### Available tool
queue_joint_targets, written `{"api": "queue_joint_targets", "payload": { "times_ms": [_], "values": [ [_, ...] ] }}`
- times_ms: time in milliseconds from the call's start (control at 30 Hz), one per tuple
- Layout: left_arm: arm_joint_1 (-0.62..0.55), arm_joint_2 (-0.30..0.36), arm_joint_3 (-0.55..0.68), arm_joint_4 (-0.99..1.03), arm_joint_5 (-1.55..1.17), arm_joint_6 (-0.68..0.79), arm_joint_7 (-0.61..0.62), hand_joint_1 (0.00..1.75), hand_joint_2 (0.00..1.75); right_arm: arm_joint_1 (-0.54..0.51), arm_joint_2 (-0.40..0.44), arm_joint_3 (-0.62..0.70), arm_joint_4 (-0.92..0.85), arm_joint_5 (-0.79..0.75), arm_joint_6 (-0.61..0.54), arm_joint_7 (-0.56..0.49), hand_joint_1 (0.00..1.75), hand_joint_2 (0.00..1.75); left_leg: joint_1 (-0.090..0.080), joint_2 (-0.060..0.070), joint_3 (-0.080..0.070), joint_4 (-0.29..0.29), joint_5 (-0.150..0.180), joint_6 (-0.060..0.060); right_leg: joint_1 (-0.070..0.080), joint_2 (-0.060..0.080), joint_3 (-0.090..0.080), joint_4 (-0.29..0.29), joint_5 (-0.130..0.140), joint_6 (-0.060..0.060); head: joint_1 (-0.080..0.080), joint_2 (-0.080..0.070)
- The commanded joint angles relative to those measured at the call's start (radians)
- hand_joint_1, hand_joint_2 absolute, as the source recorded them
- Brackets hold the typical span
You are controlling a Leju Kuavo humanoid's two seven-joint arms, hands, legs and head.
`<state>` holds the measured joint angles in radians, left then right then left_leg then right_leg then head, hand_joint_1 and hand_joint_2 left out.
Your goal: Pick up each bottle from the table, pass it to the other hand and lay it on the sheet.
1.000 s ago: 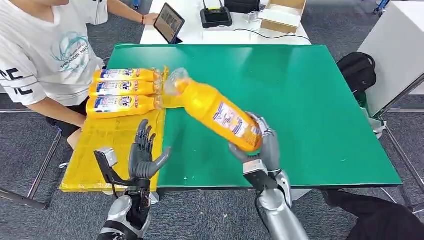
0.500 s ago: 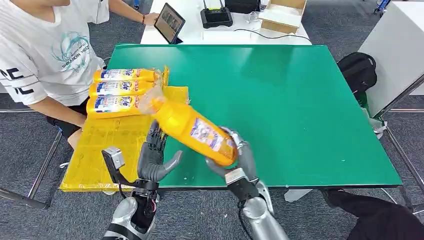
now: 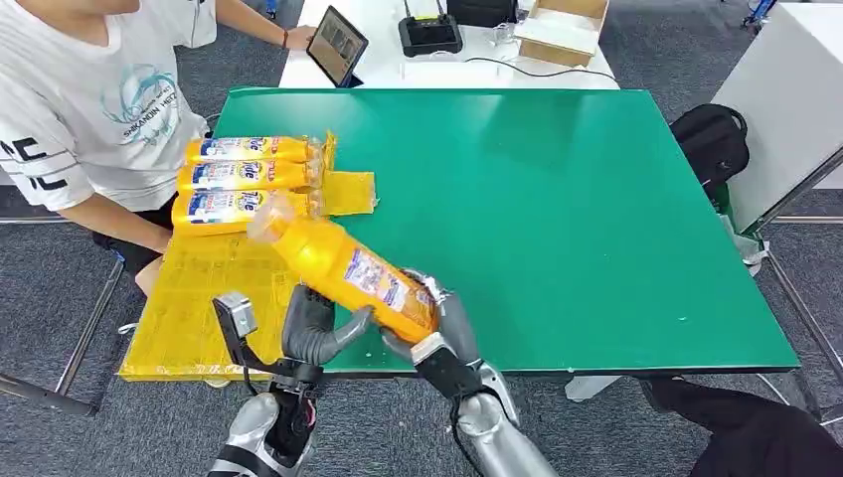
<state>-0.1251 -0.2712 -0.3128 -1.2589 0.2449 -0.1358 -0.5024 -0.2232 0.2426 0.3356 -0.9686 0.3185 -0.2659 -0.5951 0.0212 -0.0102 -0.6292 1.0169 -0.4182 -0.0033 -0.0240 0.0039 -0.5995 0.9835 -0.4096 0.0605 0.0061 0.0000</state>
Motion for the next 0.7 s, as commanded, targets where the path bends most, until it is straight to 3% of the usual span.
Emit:
{"api": "queue_joint_targets", "payload": {
  "times_ms": [33, 700],
  "values": [
    [-0.029, 0.020, -0.032, 0.050, 0.006, -0.006, 0.005, 0.00, 1.75, -0.061, 0.017, 0.050, 0.188, -0.001, 0.007, 0.015, 1.75, 1.75, 0.000, 0.001, 0.004, -0.001, -0.001, 0.001, 0.000, 0.000, 0.004, -0.001, -0.001, -0.002, 0.000, 0.000],
    [-0.045, 0.016, -0.038, 0.094, 0.027, -0.039, 0.015, 0.00, 1.75, -0.091, 0.033, 0.139, 0.284, 0.053, 0.040, 0.020, 1.75, 1.75, 0.000, 0.001, 0.006, -0.001, -0.002, 0.001, 0.001, -0.001, 0.006, -0.001, -0.002, -0.004, 0.000, 0.000]
  ]
}}
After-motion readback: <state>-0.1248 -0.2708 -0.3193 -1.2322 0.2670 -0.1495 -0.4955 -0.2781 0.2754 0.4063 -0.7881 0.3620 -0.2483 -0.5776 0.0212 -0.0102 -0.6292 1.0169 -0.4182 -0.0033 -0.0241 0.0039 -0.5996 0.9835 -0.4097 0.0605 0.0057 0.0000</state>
